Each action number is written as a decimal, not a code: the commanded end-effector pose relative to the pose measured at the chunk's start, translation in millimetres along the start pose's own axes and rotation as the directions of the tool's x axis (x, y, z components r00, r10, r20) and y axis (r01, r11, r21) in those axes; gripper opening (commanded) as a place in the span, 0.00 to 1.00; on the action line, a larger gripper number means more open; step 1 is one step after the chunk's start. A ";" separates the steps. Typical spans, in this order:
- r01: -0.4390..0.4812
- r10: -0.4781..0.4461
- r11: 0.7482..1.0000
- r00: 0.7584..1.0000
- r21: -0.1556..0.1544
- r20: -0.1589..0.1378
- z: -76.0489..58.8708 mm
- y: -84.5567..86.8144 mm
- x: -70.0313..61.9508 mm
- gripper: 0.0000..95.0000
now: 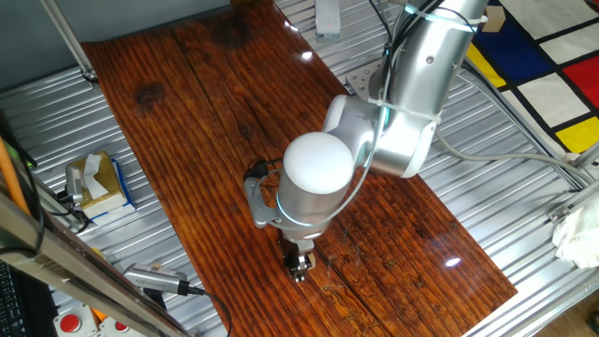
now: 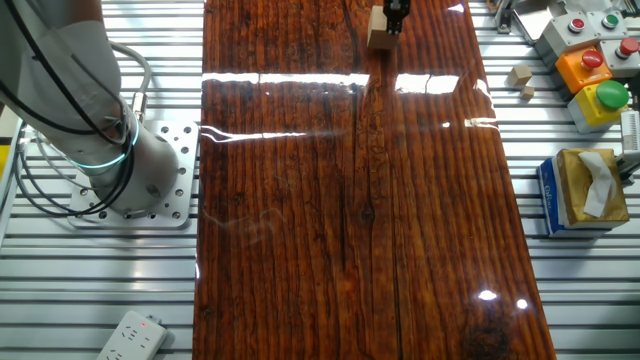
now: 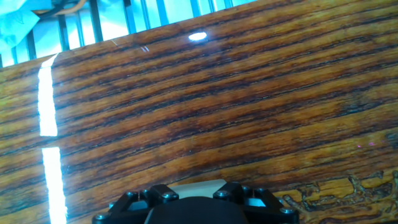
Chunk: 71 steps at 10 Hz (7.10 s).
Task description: Pick up the small block on the left and move it to the right
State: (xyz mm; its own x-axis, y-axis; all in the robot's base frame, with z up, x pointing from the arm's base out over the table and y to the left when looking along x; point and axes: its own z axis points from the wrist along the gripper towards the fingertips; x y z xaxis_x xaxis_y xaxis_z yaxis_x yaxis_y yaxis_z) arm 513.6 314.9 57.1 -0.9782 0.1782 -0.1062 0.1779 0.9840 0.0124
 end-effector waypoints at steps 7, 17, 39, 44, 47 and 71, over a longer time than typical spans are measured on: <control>0.013 -0.013 1.000 1.000 -0.001 0.008 3.1 -0.2 0.4 0.20; 0.029 -0.029 0.999 1.000 -0.025 0.006 5.2 0.2 1.0 0.80; 0.102 -0.102 0.994 0.995 0.041 -0.009 -70.7 2.3 2.9 0.20; 0.092 -0.092 0.995 0.996 0.033 -0.002 -71.9 2.3 3.3 0.00; 0.086 -0.086 0.996 0.996 0.034 -0.001 -71.9 2.3 3.4 0.00; 0.101 -0.101 0.994 0.995 0.032 -0.001 -71.8 2.2 3.5 0.00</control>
State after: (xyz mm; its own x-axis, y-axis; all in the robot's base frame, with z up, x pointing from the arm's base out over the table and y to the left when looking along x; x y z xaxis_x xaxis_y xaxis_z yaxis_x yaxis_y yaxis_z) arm 502.7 318.0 128.2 -0.9912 0.0778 -0.1069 0.0814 0.9962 -0.0304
